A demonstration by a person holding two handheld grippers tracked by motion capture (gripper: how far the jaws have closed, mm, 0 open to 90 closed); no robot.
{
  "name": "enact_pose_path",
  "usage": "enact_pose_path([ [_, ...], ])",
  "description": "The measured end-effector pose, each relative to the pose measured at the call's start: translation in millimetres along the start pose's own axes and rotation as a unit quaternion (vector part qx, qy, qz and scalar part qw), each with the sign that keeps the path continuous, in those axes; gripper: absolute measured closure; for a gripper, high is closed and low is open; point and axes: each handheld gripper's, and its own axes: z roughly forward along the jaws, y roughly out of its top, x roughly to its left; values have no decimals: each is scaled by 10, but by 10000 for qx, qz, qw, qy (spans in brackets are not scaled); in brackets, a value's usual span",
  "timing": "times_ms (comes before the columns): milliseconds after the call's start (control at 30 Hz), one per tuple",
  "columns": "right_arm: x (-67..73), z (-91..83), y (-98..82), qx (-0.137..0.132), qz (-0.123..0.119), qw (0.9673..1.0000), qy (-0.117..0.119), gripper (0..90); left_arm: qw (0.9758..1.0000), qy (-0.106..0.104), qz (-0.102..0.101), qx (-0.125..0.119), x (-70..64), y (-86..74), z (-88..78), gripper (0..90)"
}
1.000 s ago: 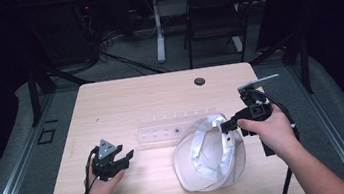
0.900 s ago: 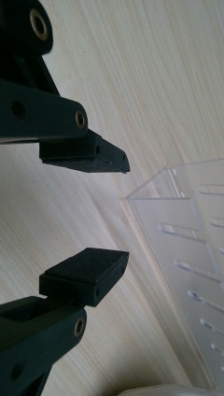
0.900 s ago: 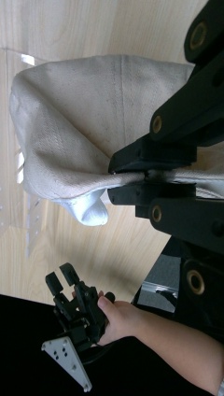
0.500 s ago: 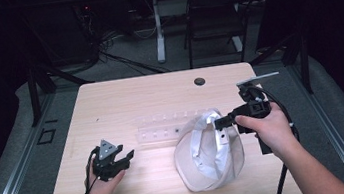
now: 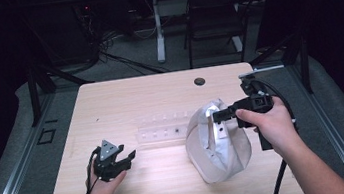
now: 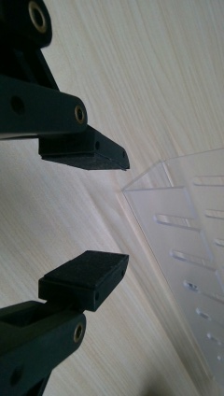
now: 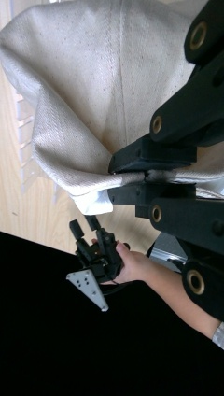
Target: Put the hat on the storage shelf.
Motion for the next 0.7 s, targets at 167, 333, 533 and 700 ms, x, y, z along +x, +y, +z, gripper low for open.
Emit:
enact_pose_path([
  [167, -13, -73, 24, -158, 79, 9998, 132, 838, 10000, -18, -18, -16, -5, 0, -1, 474],
  [333, -5, -88, 35, -256, 105, 9994, 225, 838, 10000, -27, -33, -2, -6, 0, 2, 474],
  [533, 15, -88, 48, -305, 108, 9985, 438, 838, 10000, -30, -34, -9, -10, 0, -2, 474],
  [700, 40, -87, 44, -443, 86, 9969, 651, 838, 10000, -48, -7, -16, -19, 1, -4, 474],
])
